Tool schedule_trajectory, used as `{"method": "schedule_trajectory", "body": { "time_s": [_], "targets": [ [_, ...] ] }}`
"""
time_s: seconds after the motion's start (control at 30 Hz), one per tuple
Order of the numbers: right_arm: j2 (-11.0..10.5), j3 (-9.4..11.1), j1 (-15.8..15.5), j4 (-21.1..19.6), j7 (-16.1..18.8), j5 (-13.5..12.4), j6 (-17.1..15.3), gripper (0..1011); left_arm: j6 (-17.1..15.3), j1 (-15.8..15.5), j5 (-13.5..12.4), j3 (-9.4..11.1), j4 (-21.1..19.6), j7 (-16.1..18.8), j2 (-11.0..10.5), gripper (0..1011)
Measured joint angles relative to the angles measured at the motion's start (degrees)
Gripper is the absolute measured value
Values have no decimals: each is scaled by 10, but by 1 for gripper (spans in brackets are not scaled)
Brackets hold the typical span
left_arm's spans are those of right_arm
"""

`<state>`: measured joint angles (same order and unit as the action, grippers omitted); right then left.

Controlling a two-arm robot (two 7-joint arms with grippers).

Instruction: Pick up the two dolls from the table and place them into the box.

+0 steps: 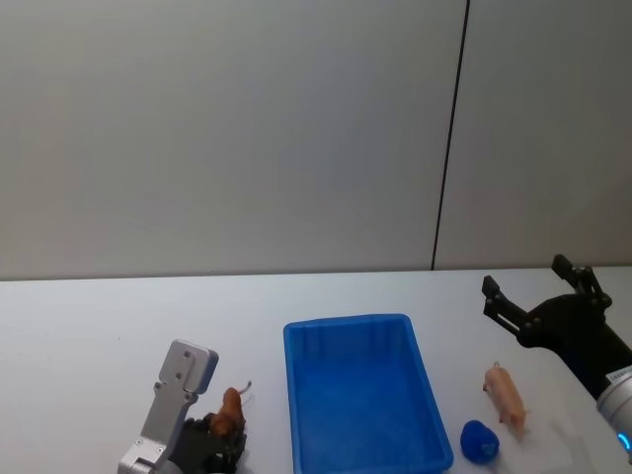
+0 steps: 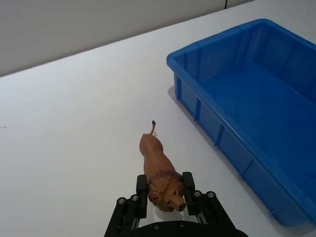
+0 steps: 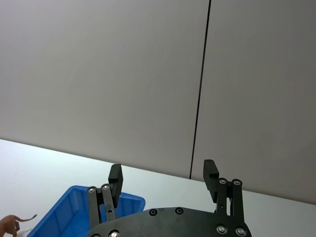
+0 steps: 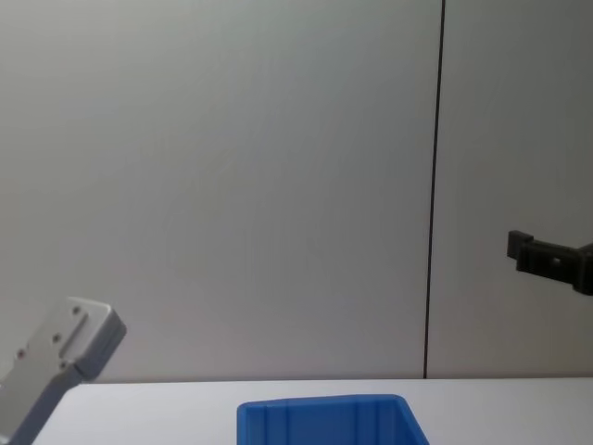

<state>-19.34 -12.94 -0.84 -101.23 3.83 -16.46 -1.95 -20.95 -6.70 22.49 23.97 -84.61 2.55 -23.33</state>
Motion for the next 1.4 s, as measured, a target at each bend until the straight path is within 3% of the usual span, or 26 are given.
{"method": "schedule_trajectory", "body": {
  "time_s": [0.4,0.6,0.97,1.4],
  "targets": [
    [0,0,0,0,0,0,0,1001,-6,10,-62,-7,-68,32,-17,432],
    [0,0,0,0,0,0,0,1001,2,9,-89,-10,-94,32,-23,432],
    [0,0,0,0,0,0,0,1001,50,-3,-120,-15,-116,-20,-27,432],
    [0,0,0,0,0,0,0,1001,114,-26,-118,-18,-101,-117,-18,430]
  ]
}}
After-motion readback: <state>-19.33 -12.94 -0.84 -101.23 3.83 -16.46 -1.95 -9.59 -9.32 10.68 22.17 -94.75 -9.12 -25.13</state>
